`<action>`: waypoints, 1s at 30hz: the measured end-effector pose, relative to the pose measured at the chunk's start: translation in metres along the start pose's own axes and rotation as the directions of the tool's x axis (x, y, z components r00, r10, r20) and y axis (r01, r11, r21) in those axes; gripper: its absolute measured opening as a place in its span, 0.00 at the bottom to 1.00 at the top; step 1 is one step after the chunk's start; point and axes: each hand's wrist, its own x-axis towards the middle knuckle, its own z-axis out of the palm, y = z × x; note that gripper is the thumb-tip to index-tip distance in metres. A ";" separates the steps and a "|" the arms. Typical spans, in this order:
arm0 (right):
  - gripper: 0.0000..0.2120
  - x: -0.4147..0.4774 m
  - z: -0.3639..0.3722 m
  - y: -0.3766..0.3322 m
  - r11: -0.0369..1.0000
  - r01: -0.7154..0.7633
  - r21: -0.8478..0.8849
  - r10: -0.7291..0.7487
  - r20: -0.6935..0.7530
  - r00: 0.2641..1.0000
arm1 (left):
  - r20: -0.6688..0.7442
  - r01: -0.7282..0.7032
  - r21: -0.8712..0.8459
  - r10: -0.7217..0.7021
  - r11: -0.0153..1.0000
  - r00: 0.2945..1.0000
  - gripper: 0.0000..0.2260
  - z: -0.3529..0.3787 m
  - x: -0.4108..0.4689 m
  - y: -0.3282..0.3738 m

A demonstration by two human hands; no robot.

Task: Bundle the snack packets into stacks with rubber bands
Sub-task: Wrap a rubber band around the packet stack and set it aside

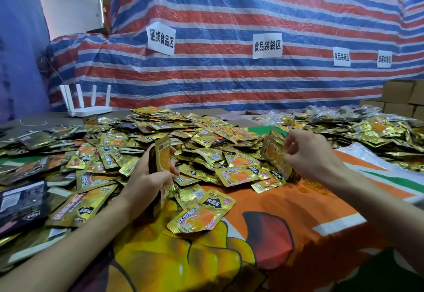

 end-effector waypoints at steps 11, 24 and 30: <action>0.07 0.027 0.061 -0.116 0.736 0.011 0.677 -0.204 0.206 0.957 | 0.054 0.286 -0.495 -0.300 0.820 0.952 0.17 -0.009 0.004 0.013; 0.06 0.024 0.123 -0.133 0.508 -0.085 0.857 -0.264 0.249 0.932 | -0.025 0.435 -0.435 -0.493 0.789 0.870 0.11 -0.018 0.012 0.007; 0.05 0.022 0.117 -0.124 0.383 -0.293 0.876 -0.280 0.413 0.867 | 0.091 0.459 -0.477 -0.478 0.749 0.874 0.21 -0.020 0.010 0.009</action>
